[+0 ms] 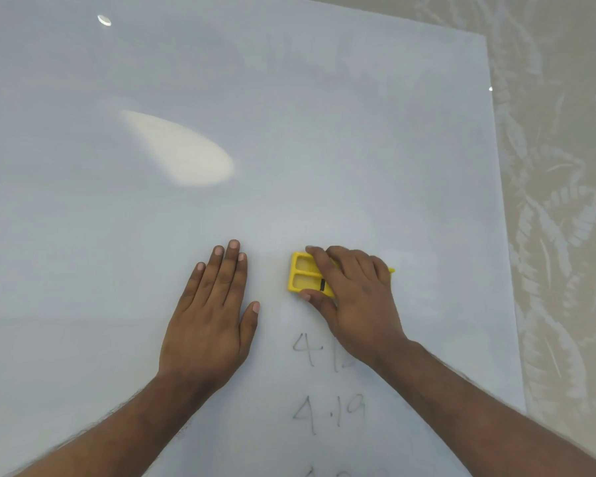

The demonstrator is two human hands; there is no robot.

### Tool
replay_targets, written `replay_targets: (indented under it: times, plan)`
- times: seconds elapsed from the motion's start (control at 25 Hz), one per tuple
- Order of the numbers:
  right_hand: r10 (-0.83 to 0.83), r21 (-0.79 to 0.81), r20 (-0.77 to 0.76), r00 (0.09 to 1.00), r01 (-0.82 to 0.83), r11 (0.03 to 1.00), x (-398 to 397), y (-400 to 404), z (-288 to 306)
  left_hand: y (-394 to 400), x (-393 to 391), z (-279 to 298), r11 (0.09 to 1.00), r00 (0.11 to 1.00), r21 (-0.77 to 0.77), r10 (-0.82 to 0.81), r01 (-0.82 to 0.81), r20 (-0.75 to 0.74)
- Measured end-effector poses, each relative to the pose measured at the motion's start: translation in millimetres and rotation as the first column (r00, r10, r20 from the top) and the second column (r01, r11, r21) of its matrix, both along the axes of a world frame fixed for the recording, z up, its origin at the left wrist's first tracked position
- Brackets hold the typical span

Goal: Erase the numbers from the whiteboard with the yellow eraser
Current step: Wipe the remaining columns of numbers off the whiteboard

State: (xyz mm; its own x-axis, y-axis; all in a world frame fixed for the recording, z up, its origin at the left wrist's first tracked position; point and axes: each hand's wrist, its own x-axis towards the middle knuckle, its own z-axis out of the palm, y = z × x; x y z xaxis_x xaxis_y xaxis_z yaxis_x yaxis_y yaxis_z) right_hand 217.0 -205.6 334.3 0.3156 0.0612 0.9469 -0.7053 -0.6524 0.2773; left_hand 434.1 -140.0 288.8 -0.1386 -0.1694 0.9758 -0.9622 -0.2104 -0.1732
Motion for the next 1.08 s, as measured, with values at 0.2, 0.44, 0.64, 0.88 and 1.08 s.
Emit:
replay_targets:
  times: [0.2, 0.44, 0.64, 0.88, 1.08]
  plan:
    - [-0.016, 0.026, -0.178, 0.984, 0.021, 0.999, -3.4, 3.3, -36.1, 0.4, 0.1, -9.5, 1.0, 1.0, 0.003, -0.002, 0.002, 0.013]
    - [-0.055, -0.04, -0.341, 0.938, 0.045, 0.998, -30.7, -7.1, -50.0, 1.6, -0.8, -25.7, 1.0, 1.0, 0.017, -0.005, 0.004, 0.03]
    - [-0.014, 0.017, -0.128, 0.992, 0.016, 1.0, -40.8, -12.7, -19.5, 3.0, -1.3, -43.0, 0.999, 1.0, 0.037, 0.011, -0.012, 0.027]
    - [0.054, 0.092, 0.149, 0.987, -0.068, 0.993, -8.2, -4.6, -34.6, 1.6, -3.6, -52.3, 0.999, 1.0, 0.041, 0.007, -0.007, 0.001]
    - [0.061, 0.046, -0.031, 0.998, -0.059, 0.997, 8.3, 5.7, -60.2, -0.2, -2.7, -57.1, 1.0, 1.0, 0.024, -0.009, 0.008, 0.001]
